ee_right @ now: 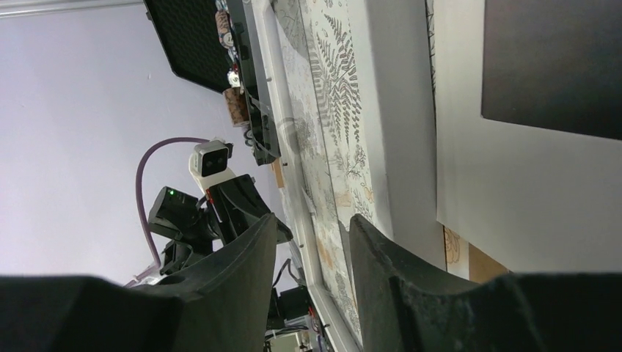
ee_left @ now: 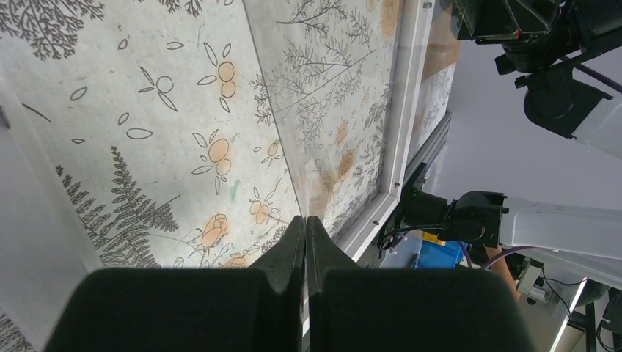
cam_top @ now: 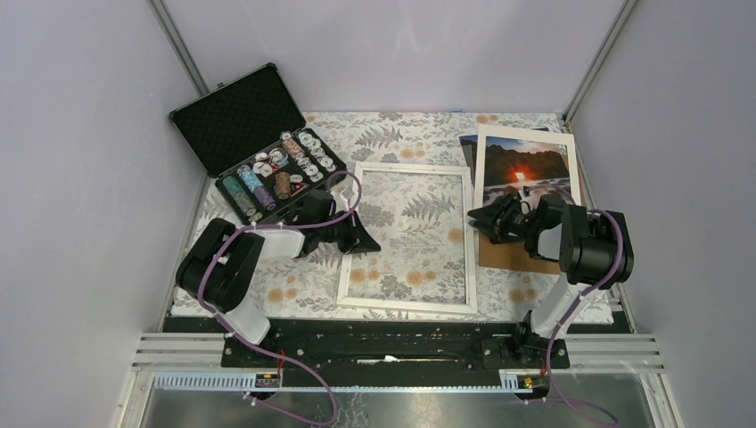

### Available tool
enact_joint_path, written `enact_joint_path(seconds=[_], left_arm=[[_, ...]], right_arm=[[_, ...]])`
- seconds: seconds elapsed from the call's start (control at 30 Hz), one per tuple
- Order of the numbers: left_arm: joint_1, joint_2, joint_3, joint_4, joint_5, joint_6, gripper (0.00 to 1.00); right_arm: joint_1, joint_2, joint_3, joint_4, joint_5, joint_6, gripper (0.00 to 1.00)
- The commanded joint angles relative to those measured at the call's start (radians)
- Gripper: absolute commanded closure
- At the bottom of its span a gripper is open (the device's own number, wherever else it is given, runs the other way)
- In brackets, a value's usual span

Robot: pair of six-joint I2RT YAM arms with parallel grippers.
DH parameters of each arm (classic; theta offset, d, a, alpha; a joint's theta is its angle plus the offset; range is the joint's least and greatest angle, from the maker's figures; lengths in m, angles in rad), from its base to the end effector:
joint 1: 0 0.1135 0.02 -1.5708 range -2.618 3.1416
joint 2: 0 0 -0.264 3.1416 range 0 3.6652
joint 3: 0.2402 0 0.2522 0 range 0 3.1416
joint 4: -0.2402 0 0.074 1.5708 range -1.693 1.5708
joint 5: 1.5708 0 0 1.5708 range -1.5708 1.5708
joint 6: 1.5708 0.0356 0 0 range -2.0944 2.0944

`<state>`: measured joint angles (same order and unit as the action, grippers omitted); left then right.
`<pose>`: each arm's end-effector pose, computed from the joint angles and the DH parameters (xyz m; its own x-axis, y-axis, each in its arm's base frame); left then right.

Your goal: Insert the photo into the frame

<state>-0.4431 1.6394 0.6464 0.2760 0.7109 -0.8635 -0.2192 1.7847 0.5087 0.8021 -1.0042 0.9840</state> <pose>0.2595 -0.1489 0.1381 -0.9705 -0.1770 -0.1639 0.0486 0.5220 -0.8516 0.2871 -0.0332 0.1120 -0.7596 0.6272 -0.1720 0.0298 0.2978 0.9541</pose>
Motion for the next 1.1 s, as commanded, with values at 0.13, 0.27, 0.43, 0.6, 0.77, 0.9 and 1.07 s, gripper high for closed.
enact_joint_path(seconds=[0.13, 0.27, 0.43, 0.6, 0.77, 0.9, 1.07], left_arm=[[-0.001, -0.001, 0.052, -0.019, 0.047, 0.043, 1.00], [0.000, -0.017, 0.063, -0.044, 0.018, 0.062, 0.93], [0.002, -0.084, 0.045, -0.120, -0.045, 0.088, 0.79], [0.010, -0.176, -0.007, -0.167, -0.089, 0.121, 0.64], [0.021, -0.237, -0.066, -0.182, -0.140, 0.129, 0.62], [0.032, -0.290, -0.108, -0.193, -0.185, 0.135, 0.57], [0.033, -0.324, -0.135, -0.207, -0.220, 0.141, 0.48]], right_arm=[[0.064, 0.075, 0.016, 0.235, -0.021, 0.086, 0.61], [0.066, 0.086, 0.001, 0.244, 0.002, 0.095, 0.79], [0.068, 0.105, -0.018, 0.220, -0.020, 0.102, 1.00], [0.092, 0.124, -0.078, 0.345, -0.031, 0.168, 1.00], [0.131, 0.172, -0.155, 0.572, -0.004, 0.277, 1.00], [0.144, 0.197, -0.208, 0.687, 0.022, 0.307, 1.00], [0.160, 0.156, -0.274, 0.663, 0.093, 0.253, 1.00]])
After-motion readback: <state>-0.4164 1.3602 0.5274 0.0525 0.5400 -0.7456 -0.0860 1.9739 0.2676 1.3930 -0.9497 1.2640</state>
